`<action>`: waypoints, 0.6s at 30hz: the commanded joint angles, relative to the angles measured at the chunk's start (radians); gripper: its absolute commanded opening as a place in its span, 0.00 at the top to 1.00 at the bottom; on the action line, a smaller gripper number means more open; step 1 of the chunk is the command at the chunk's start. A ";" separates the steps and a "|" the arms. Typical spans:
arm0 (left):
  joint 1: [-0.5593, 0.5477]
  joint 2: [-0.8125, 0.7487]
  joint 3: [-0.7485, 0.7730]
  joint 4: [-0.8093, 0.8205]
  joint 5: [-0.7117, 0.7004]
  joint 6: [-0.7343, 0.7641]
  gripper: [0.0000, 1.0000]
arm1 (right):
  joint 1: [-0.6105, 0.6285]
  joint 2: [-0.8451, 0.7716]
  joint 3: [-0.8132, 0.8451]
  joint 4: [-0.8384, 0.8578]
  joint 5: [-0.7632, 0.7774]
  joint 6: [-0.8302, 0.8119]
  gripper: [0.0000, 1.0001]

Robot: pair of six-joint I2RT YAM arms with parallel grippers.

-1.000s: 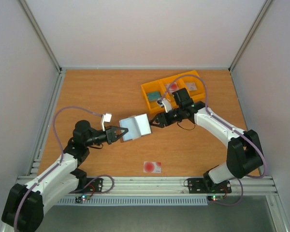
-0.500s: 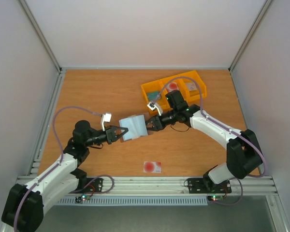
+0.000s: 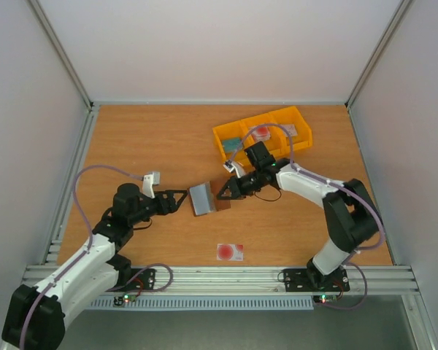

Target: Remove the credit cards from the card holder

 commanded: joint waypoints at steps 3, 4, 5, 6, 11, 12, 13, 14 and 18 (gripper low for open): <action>0.018 -0.034 0.031 -0.032 -0.083 0.053 0.16 | -0.029 0.120 -0.098 0.085 0.086 0.279 0.99; 0.020 -0.035 0.030 -0.031 -0.077 0.056 0.16 | -0.037 0.123 -0.112 0.095 0.099 0.298 0.99; 0.022 -0.040 0.028 -0.032 -0.072 0.058 0.16 | -0.045 0.121 -0.124 0.104 0.112 0.314 0.99; 0.024 -0.042 0.027 -0.031 -0.070 0.057 0.15 | -0.056 0.114 -0.136 0.103 0.130 0.328 0.99; 0.032 -0.047 0.025 -0.030 -0.071 0.056 0.12 | -0.099 0.020 -0.159 -0.031 0.288 0.292 0.64; 0.033 -0.047 0.025 -0.030 -0.071 0.055 0.12 | -0.114 -0.012 -0.175 -0.046 0.308 0.292 0.56; 0.035 -0.048 0.025 -0.030 -0.072 0.055 0.12 | -0.134 -0.046 -0.194 -0.057 0.321 0.295 0.49; 0.036 -0.050 0.025 -0.029 -0.072 0.055 0.12 | -0.156 -0.083 -0.214 -0.070 0.338 0.299 0.43; 0.045 -0.056 0.025 -0.020 -0.080 0.058 0.10 | -0.303 -0.270 -0.279 -0.128 0.413 0.309 0.19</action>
